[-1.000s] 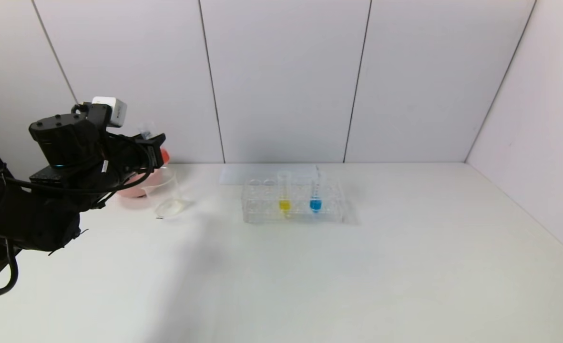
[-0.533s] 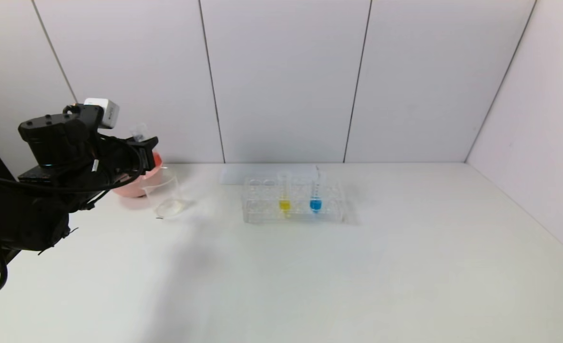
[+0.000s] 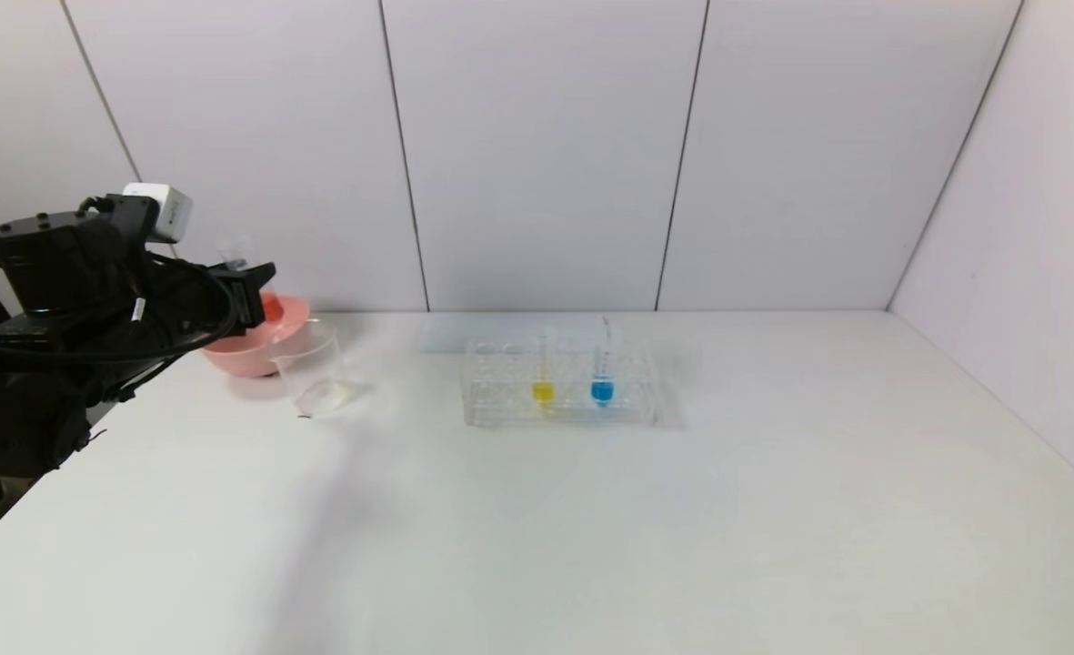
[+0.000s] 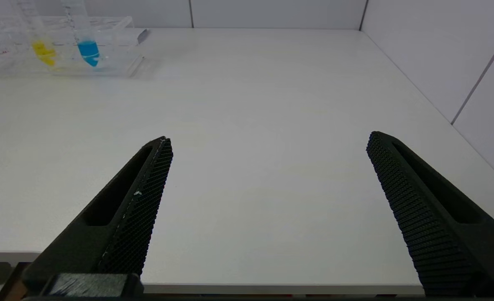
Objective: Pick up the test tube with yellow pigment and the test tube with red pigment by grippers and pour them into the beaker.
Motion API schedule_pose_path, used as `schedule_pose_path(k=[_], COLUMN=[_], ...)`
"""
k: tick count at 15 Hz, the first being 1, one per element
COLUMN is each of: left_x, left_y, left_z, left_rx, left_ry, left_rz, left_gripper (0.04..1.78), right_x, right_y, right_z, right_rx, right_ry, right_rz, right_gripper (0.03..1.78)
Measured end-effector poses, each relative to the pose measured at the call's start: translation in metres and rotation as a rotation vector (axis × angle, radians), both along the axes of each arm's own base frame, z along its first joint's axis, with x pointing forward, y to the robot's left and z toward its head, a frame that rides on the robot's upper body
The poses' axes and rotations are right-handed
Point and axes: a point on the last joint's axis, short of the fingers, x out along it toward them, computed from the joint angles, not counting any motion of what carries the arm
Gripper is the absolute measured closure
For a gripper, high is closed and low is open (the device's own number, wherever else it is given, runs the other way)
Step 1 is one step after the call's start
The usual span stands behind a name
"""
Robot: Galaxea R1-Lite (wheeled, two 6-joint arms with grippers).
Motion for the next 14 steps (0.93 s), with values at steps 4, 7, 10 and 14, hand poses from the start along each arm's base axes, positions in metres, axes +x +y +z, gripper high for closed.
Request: schedule_pose_path(k=[4,7,10,14], left_x=[-0.002,-0.002,-0.004,-0.003], left_y=[0.007,0.014,0.026,0.036], left_z=[0.002,0.002,0.002,0.001], left_rx=[-0.001,-0.003,0.01,0.021], left_ry=[0.02,0.034,0.033,0.035], left_rz=[0.016,0.015,0.018,0.045], left_gripper=[1.37,1.37,1.37,1.37], right_x=[0.0,0.0,0.0,0.0], right_y=[0.0,0.0,0.0,0.0], right_z=[0.0,0.0,0.0,0.0], right_rx=[0.0,0.0,0.0,0.0], right_ry=[0.0,0.0,0.0,0.0], right_rz=[0.0,0.0,0.0,-0.001], right_gripper=[0.11,0.11,0.11,0.11])
